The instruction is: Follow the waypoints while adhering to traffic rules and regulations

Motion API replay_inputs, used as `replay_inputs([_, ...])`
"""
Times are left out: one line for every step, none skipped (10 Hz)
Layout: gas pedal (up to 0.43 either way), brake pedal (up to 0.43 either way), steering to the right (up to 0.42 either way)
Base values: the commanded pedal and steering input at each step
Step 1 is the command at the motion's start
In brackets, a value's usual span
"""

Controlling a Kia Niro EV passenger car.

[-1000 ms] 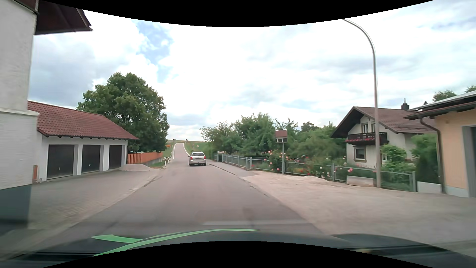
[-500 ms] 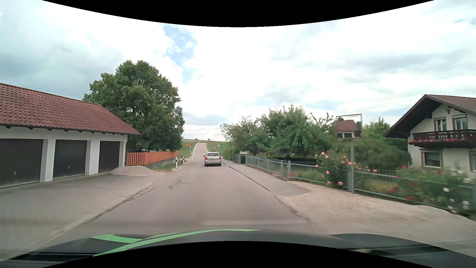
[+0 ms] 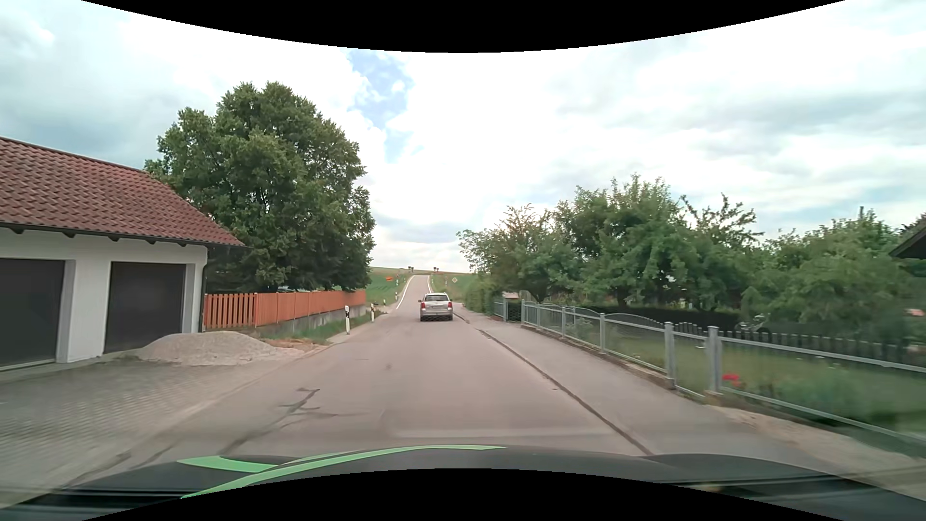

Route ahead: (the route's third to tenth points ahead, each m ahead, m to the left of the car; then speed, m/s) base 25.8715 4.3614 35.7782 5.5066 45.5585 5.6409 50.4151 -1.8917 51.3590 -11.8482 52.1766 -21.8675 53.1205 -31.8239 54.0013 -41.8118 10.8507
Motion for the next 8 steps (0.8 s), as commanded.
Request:
replay_inputs([0.000,0.000,-0.039])
replay_inputs([0.000,0.000,-0.038])
replay_inputs([0.000,0.000,-0.037])
replay_inputs([0.000,0.000,-0.033])
replay_inputs([0.000,0.000,-0.025])
replay_inputs([0.000,0.000,-0.016])
replay_inputs([0.000,0.000,-0.011])
replay_inputs([0.000,0.000,-0.011])
